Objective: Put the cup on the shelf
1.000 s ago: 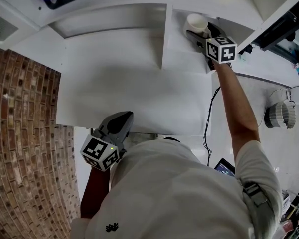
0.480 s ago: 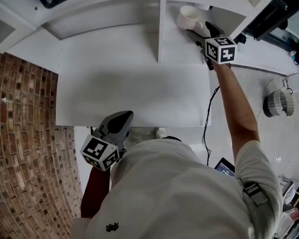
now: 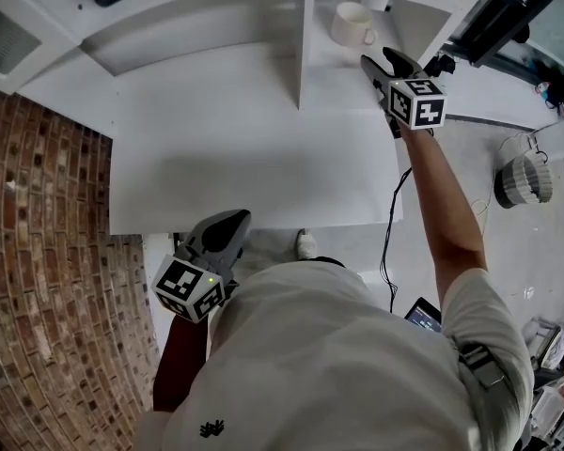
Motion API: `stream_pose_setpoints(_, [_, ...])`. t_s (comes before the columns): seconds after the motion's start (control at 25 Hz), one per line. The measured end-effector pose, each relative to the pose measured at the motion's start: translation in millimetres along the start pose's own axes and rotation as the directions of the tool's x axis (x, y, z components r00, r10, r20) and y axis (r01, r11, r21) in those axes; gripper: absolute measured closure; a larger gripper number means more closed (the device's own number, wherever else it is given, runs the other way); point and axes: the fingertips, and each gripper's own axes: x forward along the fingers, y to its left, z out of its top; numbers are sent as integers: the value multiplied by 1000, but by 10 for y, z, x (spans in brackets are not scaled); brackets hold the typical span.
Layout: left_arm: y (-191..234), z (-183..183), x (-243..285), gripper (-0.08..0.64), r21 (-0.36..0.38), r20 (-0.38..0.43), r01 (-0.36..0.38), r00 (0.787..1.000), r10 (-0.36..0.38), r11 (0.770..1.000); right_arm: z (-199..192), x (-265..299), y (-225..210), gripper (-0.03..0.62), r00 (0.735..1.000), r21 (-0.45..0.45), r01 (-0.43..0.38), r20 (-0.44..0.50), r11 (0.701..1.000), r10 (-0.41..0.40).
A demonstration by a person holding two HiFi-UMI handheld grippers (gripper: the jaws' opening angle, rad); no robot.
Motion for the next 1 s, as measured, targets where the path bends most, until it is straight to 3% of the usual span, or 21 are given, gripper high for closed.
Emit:
stream_pose_setpoints(0.52, [-144, -284, -607, 554, 20, -1, 41, 999, -41, 999, -187, -664, 542, 584, 998, 6, 62, -13, 998, -62])
stream_pose_setpoints(1.0, [-344, -615, -1129, 554, 8, 1, 95, 995, -95, 995, -418, -1365, 1288, 581, 998, 56, 56, -21, 997, -55])
